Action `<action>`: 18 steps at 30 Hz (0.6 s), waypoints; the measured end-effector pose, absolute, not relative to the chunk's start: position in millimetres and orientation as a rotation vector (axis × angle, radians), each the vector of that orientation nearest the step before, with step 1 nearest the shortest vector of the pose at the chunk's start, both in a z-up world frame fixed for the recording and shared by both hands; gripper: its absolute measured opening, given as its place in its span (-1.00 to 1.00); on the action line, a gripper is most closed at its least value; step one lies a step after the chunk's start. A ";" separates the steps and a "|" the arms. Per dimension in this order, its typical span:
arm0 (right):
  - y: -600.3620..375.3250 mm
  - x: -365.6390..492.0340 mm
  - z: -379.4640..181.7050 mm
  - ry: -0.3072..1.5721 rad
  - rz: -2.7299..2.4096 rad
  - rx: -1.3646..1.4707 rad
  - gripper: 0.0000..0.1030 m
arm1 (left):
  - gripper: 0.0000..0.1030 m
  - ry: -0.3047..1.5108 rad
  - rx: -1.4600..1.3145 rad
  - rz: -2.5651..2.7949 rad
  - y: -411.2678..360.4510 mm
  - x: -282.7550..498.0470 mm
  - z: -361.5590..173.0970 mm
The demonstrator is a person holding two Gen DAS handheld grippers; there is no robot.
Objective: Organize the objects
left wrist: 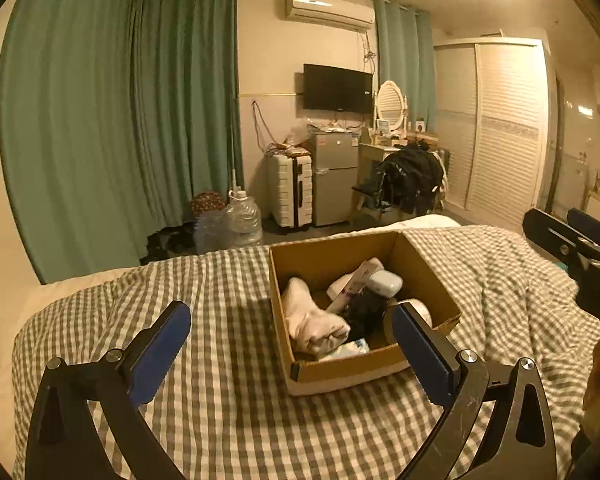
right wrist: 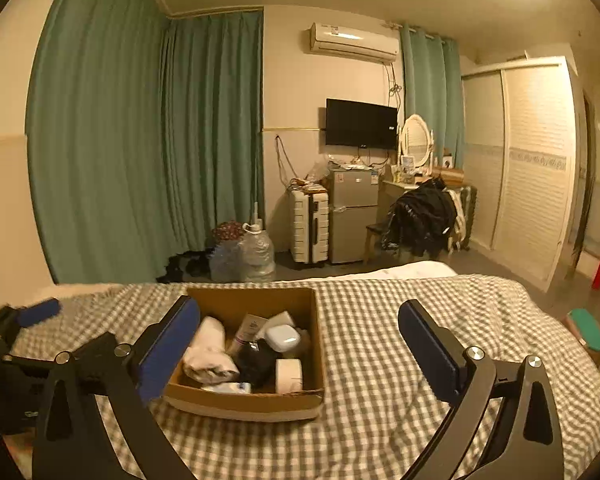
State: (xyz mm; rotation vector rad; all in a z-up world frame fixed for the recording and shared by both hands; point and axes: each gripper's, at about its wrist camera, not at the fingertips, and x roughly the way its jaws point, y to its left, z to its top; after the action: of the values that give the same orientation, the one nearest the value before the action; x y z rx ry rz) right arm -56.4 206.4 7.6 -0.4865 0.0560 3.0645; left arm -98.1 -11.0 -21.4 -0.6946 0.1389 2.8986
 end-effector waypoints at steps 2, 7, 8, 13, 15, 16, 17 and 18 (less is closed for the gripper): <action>204.5 -59.0 -1.4 0.033 3.045 -0.485 0.96 | 1.00 0.145 -0.700 2.900 -7.8 -97.4 -27.6; 209.7 -73.3 -20.8 0.062 3.032 -0.510 0.96 | 1.00 0.206 -0.667 2.951 -0.9 -97.5 -38.2; 210.2 -76.7 -26.1 0.061 3.039 -0.521 0.96 | 1.00 0.213 -0.672 2.948 0.3 -98.6 -39.6; 208.7 -88.6 -41.9 0.014 3.026 -0.590 0.96 | 1.00 0.209 -0.721 2.942 -1.9 -104.8 -46.7; 207.2 -90.0 -45.5 -0.007 3.030 -0.591 0.96 | 1.00 0.192 -0.747 2.946 -5.3 -108.0 -48.8; 205.6 -90.5 -47.3 -0.021 3.030 -0.592 0.96 | 1.00 0.182 -0.757 2.946 -6.8 -109.2 -49.1; 203.9 -90.9 -49.5 -0.028 3.031 -0.595 0.96 | 1.00 0.173 -0.762 2.945 -7.7 -110.5 -49.2; 201.8 -91.0 -50.4 -0.040 3.033 -0.599 0.96 | 1.00 0.163 -0.765 2.949 -9.1 -111.3 -48.9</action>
State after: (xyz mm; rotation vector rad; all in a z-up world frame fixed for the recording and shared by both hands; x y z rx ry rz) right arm -91.0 201.8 -50.4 -0.5992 -0.0399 3.0326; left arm -111.3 -9.1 -48.9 -0.7652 0.1628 2.9493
